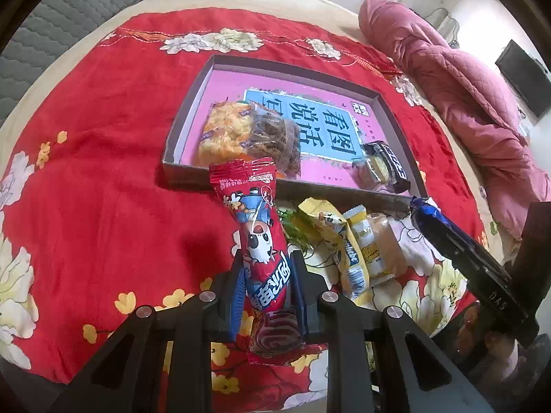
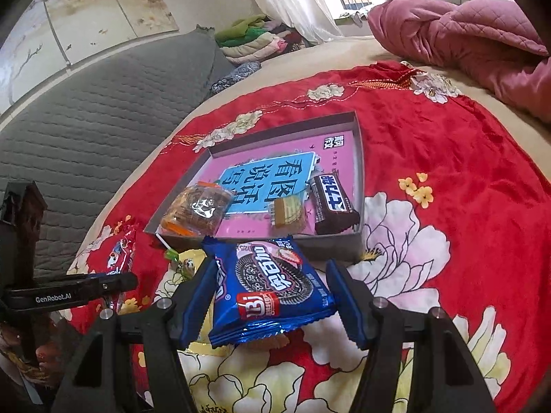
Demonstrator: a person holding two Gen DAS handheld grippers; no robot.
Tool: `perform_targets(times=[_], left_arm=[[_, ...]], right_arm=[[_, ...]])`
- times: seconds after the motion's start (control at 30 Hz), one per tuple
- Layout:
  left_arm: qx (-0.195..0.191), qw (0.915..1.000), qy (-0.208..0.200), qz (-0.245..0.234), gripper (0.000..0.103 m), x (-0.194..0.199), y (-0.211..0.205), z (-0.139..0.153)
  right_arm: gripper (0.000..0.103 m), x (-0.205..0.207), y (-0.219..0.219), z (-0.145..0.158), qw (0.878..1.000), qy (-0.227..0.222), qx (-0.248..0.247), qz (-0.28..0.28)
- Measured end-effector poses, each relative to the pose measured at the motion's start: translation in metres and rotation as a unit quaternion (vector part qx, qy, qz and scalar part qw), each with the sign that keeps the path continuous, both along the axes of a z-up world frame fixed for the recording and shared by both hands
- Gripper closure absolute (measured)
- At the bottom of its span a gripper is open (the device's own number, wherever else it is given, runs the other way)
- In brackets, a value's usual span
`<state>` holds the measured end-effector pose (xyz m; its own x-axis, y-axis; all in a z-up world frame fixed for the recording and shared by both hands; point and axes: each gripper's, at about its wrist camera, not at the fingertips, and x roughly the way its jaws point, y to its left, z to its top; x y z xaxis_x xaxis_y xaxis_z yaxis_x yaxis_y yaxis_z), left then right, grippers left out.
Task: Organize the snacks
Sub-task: 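Carry the Oreo pack into the box with the right tool while the left tool carries the red snack in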
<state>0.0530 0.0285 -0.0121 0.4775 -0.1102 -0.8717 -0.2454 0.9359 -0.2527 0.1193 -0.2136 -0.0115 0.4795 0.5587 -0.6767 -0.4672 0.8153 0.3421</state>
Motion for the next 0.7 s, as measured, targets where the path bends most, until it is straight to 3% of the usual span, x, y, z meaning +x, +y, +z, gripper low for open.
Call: perform_targets(times=[0.7], left_arm=[[-0.015, 0.9996, -0.023, -0.01, 0.078, 0.023, -0.006, 0.014]], right_arm=[[0.038, 0.002, 0.005, 0.008, 0.999, -0.029, -0.014, -0.009]])
